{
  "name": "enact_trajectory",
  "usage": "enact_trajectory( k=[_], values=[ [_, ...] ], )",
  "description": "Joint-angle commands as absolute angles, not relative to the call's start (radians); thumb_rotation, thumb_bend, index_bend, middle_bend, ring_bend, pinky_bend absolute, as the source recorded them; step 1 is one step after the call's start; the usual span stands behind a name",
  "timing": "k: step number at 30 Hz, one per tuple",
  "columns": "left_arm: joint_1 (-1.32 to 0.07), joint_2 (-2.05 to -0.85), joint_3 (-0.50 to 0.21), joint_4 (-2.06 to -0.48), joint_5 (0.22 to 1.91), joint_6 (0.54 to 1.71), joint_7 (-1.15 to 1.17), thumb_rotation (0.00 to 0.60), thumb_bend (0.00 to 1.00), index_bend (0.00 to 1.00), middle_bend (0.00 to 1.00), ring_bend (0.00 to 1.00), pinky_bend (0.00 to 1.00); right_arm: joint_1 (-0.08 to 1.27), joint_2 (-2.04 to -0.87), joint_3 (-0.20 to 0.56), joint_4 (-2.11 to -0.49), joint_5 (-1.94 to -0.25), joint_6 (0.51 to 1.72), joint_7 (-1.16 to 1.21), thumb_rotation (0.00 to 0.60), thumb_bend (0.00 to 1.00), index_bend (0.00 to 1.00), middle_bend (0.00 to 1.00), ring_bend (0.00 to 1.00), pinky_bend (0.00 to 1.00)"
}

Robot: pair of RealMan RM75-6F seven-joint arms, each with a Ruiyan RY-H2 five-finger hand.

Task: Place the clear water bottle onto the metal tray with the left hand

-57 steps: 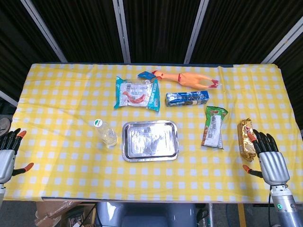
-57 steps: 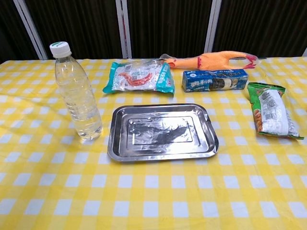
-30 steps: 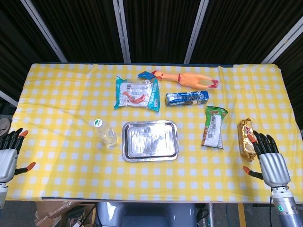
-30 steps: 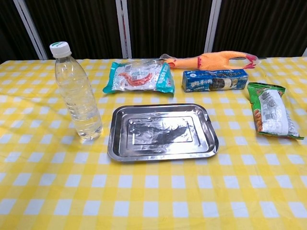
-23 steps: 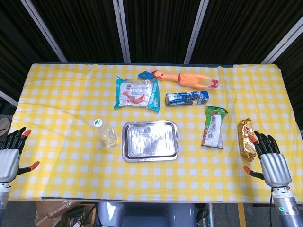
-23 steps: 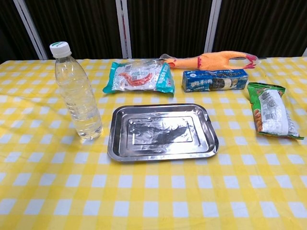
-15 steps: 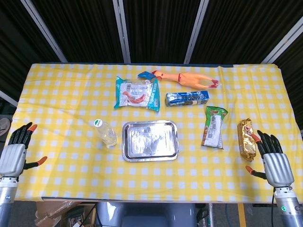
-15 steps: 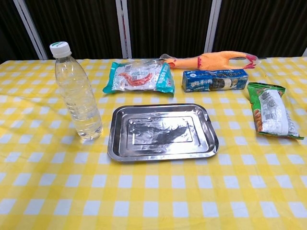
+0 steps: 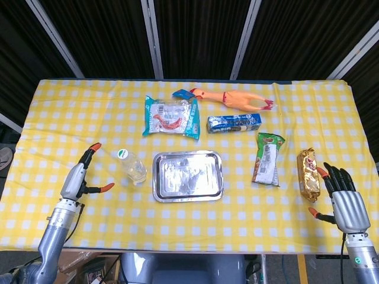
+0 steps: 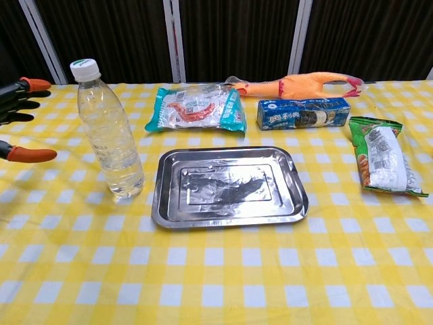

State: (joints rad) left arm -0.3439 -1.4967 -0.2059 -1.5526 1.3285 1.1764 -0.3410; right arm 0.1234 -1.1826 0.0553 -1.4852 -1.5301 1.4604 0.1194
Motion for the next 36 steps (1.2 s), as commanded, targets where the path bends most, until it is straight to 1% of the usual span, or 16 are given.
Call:
enact_trajectory(
  k=[1, 4, 9, 14, 19, 23, 26, 27, 28, 31, 36],
  values=[
    [-0.363, -1.537, -0.204, -1.538, 1.322, 1.173, -0.313, 0.600, 0.12, 0.01, 0.01, 0.00, 0.06, 0.122, -1.176, 0.054, -1.490, -1.533, 1.462, 0.128, 0.600, 0.05, 0.11, 0.00, 0.02, 0.00],
    [-0.373, -1.564, -0.202, -1.533, 1.308, 1.164, -0.290, 0.600, 0.11, 0.01, 0.02, 0.00, 0.06, 0.121, -1.171, 0.053, -1.495, -1.538, 1.464, 0.134, 0.600, 0.05, 0.11, 0.00, 0.02, 0.00],
    [-0.396, -1.624, -0.220, -1.492, 1.271, 1.162, -0.245, 0.600, 0.11, 0.04, 0.07, 0.00, 0.06, 0.119, -1.165, 0.053, -1.502, -1.544, 1.473, 0.139, 0.600, 0.05, 0.11, 0.00, 0.02, 0.00],
    [-0.428, -1.695, -0.239, -1.439, 1.234, 1.144, -0.211, 0.600, 0.12, 0.06, 0.08, 0.00, 0.06, 0.119, -1.163, 0.053, -1.502, -1.541, 1.468, 0.142, 0.600, 0.05, 0.11, 0.00, 0.02, 0.00],
    [-0.460, -1.754, -0.245, -1.397, 1.223, 1.120, -0.197, 0.600, 0.17, 0.07, 0.09, 0.00, 0.06, 0.122, -1.164, 0.051, -1.501, -1.540, 1.460, 0.141, 0.600, 0.05, 0.11, 0.00, 0.02, 0.00],
    [-0.477, -1.792, -0.248, -1.359, 1.230, 1.123, -0.195, 0.600, 0.17, 0.09, 0.10, 0.00, 0.06, 0.121, -1.162, 0.052, -1.503, -1.542, 1.462, 0.144, 0.600, 0.05, 0.11, 0.00, 0.02, 0.00],
    [-0.488, -1.803, -0.250, -1.351, 1.229, 1.108, -0.205, 0.600, 0.21, 0.16, 0.14, 0.00, 0.06, 0.120, -1.159, 0.052, -1.504, -1.542, 1.464, 0.147, 0.600, 0.05, 0.11, 0.00, 0.02, 0.00],
    [-0.489, -1.806, -0.251, -1.351, 1.230, 1.109, -0.205, 0.600, 0.24, 0.19, 0.18, 0.00, 0.06, 0.120, -1.158, 0.052, -1.505, -1.542, 1.464, 0.147, 0.600, 0.05, 0.11, 0.00, 0.02, 0.00],
    [-0.489, -1.809, -0.252, -1.349, 1.233, 1.115, -0.206, 0.600, 0.27, 0.23, 0.21, 0.00, 0.06, 0.120, -1.158, 0.051, -1.506, -1.542, 1.463, 0.147, 0.600, 0.05, 0.11, 0.00, 0.02, 0.00],
    [-0.483, -1.827, -0.249, -1.336, 1.259, 1.156, -0.216, 0.600, 0.33, 0.30, 0.26, 0.00, 0.06, 0.120, -1.155, 0.049, -1.510, -1.542, 1.459, 0.145, 0.600, 0.05, 0.11, 0.00, 0.02, 0.00],
    [-0.475, -1.831, -0.245, -1.332, 1.270, 1.169, -0.255, 0.600, 0.39, 0.39, 0.33, 0.00, 0.06, 0.122, -1.150, 0.045, -1.517, -1.542, 1.451, 0.139, 0.600, 0.05, 0.11, 0.00, 0.02, 0.00]
  ],
)
